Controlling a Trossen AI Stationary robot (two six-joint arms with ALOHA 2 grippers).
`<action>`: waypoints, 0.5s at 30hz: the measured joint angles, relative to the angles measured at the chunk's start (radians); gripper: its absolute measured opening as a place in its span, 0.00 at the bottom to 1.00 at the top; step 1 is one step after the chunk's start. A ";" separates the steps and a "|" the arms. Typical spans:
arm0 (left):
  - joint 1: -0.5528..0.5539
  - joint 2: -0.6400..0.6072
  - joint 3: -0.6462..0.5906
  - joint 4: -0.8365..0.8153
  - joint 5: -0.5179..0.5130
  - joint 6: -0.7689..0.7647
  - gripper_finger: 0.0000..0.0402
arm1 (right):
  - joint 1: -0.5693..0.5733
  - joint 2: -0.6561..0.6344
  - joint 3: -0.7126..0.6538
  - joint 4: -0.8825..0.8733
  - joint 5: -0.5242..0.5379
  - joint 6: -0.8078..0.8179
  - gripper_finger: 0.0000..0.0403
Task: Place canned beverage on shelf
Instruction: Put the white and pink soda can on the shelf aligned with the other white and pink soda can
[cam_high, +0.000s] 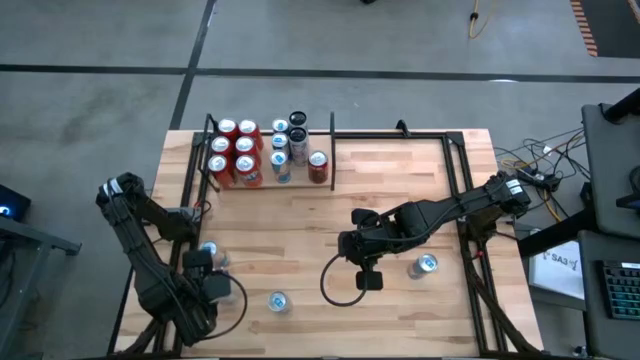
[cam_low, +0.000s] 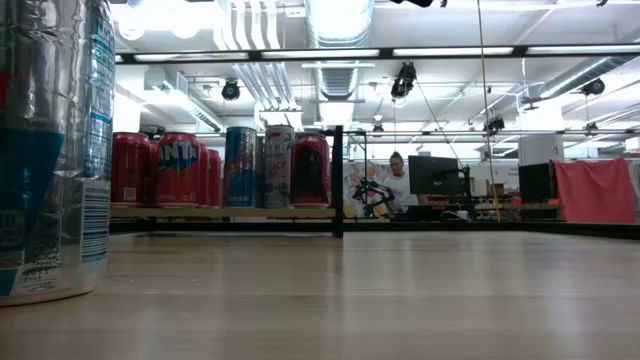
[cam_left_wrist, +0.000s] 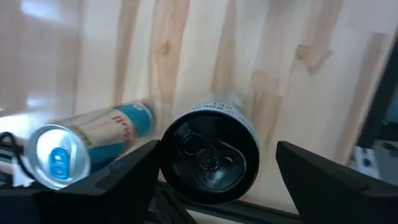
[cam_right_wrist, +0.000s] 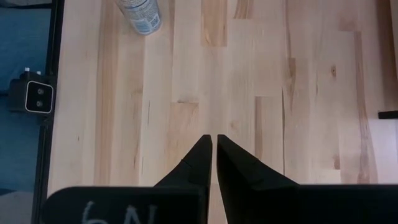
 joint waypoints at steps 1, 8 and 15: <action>0.000 0.001 0.006 0.002 0.004 0.000 0.75 | 0.000 0.000 0.000 0.000 0.000 0.000 0.03; 0.002 0.003 0.027 -0.049 -0.020 -0.057 0.76 | 0.000 0.000 0.000 0.000 0.000 0.000 0.03; 0.002 0.003 0.020 -0.041 -0.021 -0.064 0.81 | 0.000 0.000 0.000 0.000 0.000 0.000 0.03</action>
